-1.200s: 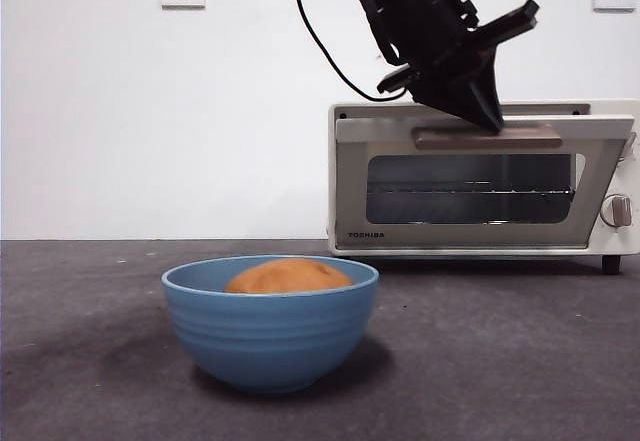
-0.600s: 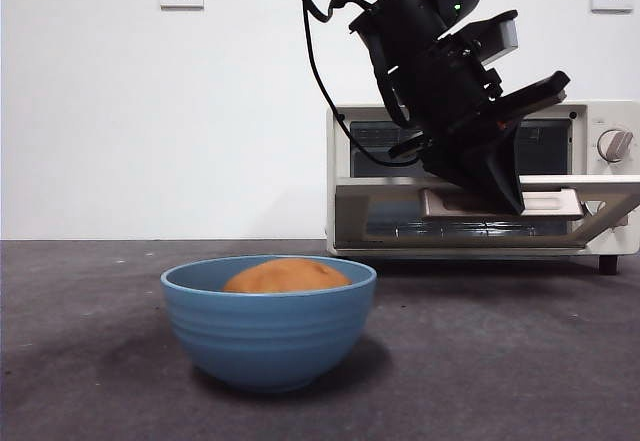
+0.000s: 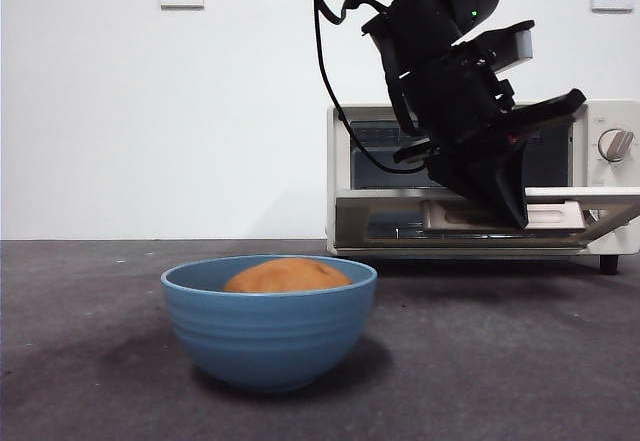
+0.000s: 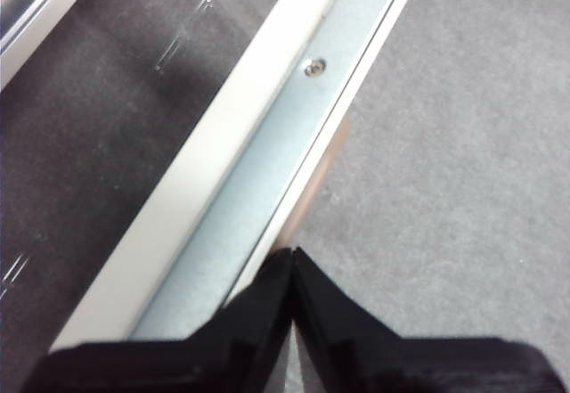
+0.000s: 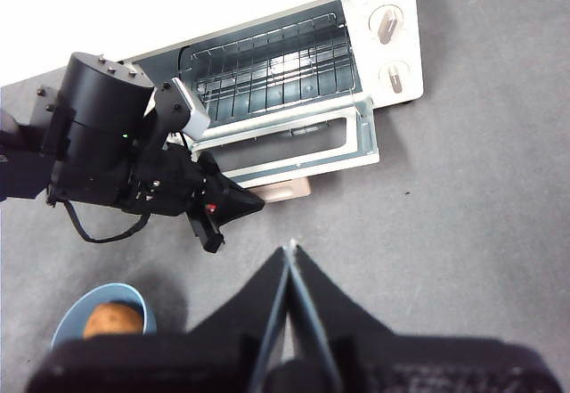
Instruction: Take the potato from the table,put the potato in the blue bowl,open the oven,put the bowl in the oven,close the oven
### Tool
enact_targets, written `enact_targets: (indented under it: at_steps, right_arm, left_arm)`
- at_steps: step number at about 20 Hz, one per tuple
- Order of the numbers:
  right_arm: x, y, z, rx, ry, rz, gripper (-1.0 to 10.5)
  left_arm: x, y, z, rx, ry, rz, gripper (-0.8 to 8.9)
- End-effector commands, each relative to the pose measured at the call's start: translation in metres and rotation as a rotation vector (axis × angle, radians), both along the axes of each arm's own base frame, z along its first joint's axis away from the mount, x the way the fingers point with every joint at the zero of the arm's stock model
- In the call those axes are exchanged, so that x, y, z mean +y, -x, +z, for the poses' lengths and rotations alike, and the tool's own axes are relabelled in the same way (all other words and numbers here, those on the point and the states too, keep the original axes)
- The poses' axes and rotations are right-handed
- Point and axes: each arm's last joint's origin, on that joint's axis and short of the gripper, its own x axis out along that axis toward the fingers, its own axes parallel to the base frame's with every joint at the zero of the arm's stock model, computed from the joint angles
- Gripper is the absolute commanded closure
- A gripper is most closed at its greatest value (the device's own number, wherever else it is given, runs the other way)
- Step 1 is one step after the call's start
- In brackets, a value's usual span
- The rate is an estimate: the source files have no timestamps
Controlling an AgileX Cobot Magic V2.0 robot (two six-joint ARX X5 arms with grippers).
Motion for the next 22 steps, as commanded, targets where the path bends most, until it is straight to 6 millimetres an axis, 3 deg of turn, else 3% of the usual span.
enact_targets:
  at_steps: [1,11,14,22]
  right_arm:
    - [0.0,0.002,0.0,0.003,0.014,0.002,9.5]
    - [-0.001,0.003,-0.003,0.032,0.037,-0.017,9.5]
    - [-0.002,0.003,-0.004,0.037,0.072,-0.04,9.5]
    - [-0.001,0.001,-0.005,0.073,0.049,0.004,9.5]
  left_arm:
    - [-0.003,-0.004,-0.016,-0.006,-0.021,0.027,8.19]
    - [-0.011,0.014,-0.018,0.031,-0.057,-0.01,8.19]
    - [-0.004,0.02,-0.009,0.062,-0.092,-0.013,8.19]
    - [0.035,0.056,0.068,0.102,-0.122,-0.117,8.19]
